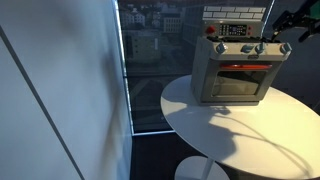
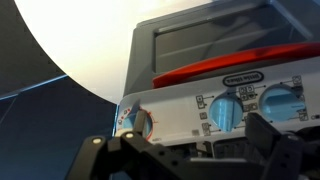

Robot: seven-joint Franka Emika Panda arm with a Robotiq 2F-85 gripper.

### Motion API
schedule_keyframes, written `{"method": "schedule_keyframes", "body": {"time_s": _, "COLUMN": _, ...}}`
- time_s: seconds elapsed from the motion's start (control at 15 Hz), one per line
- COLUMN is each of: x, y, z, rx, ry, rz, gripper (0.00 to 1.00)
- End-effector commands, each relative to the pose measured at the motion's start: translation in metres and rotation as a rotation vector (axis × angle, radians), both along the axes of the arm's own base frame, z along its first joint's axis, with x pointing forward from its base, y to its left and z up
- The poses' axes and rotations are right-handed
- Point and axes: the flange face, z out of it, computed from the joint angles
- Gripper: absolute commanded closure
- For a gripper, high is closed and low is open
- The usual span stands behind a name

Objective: Turn the third knob from the left on the stove to the right

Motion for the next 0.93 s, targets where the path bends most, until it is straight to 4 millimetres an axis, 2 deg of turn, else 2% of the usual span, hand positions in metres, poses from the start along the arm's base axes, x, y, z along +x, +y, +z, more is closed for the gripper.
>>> {"method": "schedule_keyframes", "body": {"time_s": 0.0, "x": 0.017, "y": -0.007, "z": -0.003, "rx": 0.001, "ry": -0.024, "rz": 0.005, "gripper": 0.00}}
{"method": "schedule_keyframes", "body": {"time_s": 0.4, "x": 0.036, "y": -0.011, "z": -0.015, "rx": 0.009, "ry": -0.038, "rz": 0.022, "gripper": 0.00}}
{"method": "schedule_keyframes", "body": {"time_s": 0.87, "x": 0.055, "y": -0.011, "z": -0.017, "rx": 0.001, "ry": -0.037, "rz": 0.031, "gripper": 0.00}}
